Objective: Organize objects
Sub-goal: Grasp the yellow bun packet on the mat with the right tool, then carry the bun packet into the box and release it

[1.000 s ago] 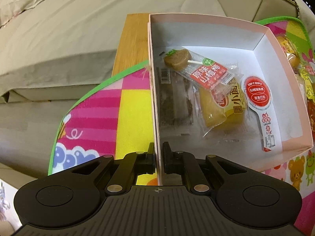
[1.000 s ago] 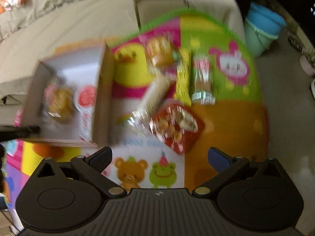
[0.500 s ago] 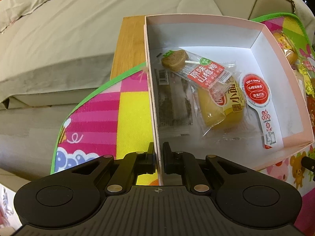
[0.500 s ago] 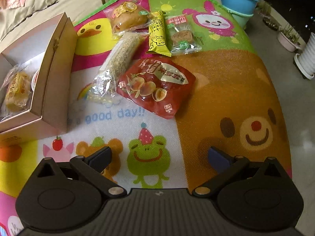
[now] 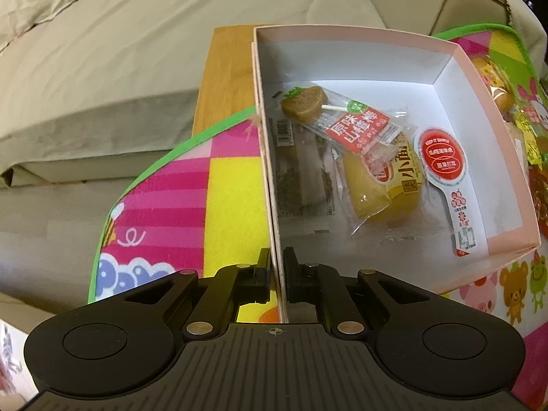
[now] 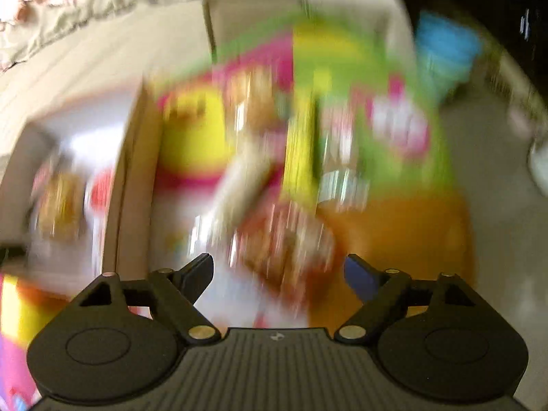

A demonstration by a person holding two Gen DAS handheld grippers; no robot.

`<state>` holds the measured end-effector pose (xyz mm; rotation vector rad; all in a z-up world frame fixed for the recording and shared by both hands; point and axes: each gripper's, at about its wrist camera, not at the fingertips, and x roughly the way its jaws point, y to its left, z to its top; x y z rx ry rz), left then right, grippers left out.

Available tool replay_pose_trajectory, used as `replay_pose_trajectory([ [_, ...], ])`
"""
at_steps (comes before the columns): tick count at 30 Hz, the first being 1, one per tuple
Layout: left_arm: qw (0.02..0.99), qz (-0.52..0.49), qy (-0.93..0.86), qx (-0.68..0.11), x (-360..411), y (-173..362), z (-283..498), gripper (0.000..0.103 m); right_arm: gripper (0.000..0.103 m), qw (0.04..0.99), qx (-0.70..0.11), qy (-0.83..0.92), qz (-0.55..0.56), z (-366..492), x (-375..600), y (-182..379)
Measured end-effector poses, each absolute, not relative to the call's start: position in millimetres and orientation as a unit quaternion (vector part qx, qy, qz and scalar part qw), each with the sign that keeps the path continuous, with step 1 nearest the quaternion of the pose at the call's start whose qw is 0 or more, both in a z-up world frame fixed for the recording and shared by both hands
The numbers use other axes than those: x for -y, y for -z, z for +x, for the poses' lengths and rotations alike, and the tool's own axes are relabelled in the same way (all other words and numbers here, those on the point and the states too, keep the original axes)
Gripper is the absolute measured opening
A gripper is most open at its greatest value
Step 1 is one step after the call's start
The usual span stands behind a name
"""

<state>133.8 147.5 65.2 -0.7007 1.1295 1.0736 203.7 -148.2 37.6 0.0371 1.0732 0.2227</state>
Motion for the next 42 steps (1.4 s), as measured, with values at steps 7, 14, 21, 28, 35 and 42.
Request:
replay_pose_trajectory([
  [7,0.646,-0.314,-0.493,-0.491,-145.9,-61.1,139.7,0.009,0.084,0.877,-0.459,-0.137,-0.038,314.4,113.5,-37.1],
  [14,0.669,-0.289,-0.474,-0.494,-147.4,-64.3,146.8,0.009,0.052,0.849,-0.502,-0.144,-0.081,350.7,84.5,-20.1],
  [21,0.676,-0.275,-0.483,-0.484,-139.7,-67.2,144.9,0.009,0.052,0.847,-0.5,-0.173,-0.055,295.6,115.1,-76.5],
  [28,0.682,-0.281,-0.499,-0.455,-150.8,-74.1,145.0,0.008,0.052,0.825,-0.528,-0.196,-0.044,188.4,154.4,-132.1],
  [35,0.683,-0.261,-0.501,-0.463,-146.6,-78.3,151.7,0.008,0.052,0.773,-0.593,-0.225,0.006,103.4,156.5,-162.9],
  [42,0.677,-0.28,-0.498,-0.464,-136.1,-72.9,143.2,0.008,0.052,0.777,-0.564,-0.277,0.032,89.6,130.5,-194.0],
])
